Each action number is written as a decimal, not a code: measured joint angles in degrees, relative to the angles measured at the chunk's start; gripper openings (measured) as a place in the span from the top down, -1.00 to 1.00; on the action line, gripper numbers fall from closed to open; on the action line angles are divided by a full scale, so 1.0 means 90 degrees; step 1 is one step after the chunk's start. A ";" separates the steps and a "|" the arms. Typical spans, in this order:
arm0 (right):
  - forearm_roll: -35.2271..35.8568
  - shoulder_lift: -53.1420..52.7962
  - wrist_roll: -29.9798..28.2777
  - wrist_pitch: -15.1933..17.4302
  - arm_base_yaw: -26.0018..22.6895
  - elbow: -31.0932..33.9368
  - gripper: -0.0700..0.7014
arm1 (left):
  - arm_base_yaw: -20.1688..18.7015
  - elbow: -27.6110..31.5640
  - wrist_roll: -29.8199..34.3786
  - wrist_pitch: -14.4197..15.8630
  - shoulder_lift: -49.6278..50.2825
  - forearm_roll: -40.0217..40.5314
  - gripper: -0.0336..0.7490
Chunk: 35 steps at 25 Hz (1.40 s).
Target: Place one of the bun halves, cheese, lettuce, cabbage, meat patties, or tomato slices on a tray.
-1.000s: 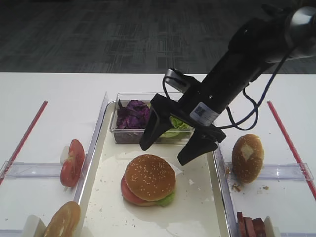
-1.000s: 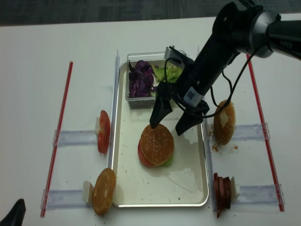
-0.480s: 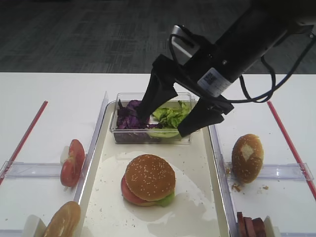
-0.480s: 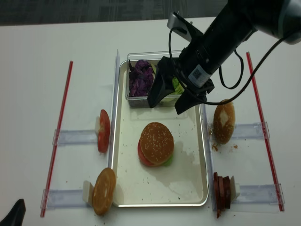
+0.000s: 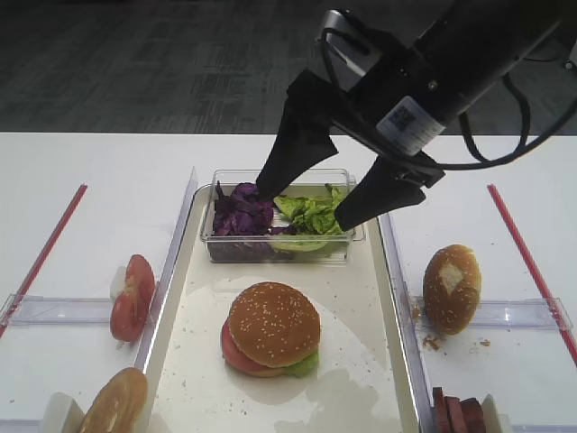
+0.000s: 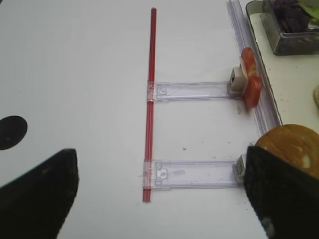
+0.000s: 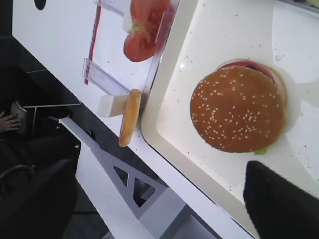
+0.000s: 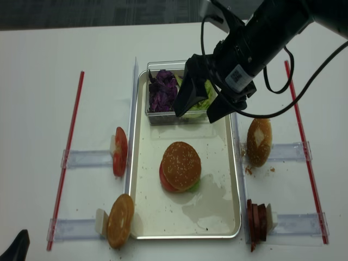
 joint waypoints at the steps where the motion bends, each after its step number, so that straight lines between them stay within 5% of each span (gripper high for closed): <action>1: -0.0016 -0.0057 -0.0002 0.0014 0.0000 0.0000 -0.96 | 0.0000 0.0000 0.0000 0.0000 0.0000 0.0000 -0.67; 9: -0.0808 -0.0205 0.0259 0.0026 0.0000 0.0000 -0.96 | 0.0000 0.0000 0.0000 0.0000 0.0000 0.0000 -0.67; 22: -0.5482 -0.0205 0.2089 0.0074 -0.0012 0.0000 -0.96 | 0.0000 0.0000 0.0000 0.0000 0.0000 0.0000 -0.67; 29: -0.5210 -0.0205 0.2366 0.0074 -0.0105 0.0000 -0.96 | 0.0000 0.0000 0.0000 0.0000 0.0000 0.0000 -0.67; 35: -0.4774 -0.0205 0.2267 0.0074 -0.1103 0.0000 -0.96 | 0.0000 0.0000 0.0000 0.0000 0.0000 0.0000 -0.67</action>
